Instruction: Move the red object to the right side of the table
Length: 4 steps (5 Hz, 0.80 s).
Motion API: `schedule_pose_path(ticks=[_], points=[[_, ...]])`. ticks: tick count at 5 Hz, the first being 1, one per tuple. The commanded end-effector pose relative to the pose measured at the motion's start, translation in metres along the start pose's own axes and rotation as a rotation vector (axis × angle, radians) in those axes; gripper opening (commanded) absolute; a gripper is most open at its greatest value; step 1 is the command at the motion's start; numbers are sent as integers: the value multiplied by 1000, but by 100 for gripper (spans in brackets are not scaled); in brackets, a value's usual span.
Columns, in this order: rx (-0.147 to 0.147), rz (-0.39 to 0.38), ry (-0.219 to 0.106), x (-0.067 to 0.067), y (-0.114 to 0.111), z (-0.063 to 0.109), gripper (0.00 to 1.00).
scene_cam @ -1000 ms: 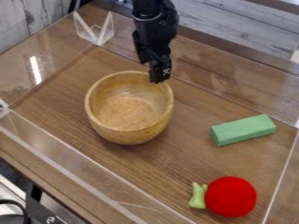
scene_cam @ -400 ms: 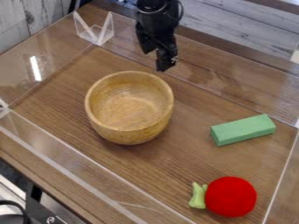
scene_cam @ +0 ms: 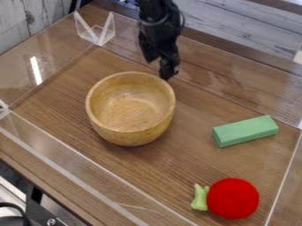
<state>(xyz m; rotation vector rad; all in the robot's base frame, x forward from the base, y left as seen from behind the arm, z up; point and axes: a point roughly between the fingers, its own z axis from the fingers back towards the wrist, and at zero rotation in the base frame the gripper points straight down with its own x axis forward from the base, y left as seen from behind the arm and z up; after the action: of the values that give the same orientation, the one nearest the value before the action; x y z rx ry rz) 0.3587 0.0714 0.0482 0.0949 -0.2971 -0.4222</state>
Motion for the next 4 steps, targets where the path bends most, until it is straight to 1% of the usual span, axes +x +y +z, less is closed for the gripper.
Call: schedule_pose_path(ticks=[1, 2, 3, 4], points=[[0, -73, -50, -5, -10, 9, 100], [-13, -111, -65, 0, -22, 14, 100], [-27, -140, -71, 2, -33, 15, 100], [-29, -128, -69, 9, -50, 12, 100]])
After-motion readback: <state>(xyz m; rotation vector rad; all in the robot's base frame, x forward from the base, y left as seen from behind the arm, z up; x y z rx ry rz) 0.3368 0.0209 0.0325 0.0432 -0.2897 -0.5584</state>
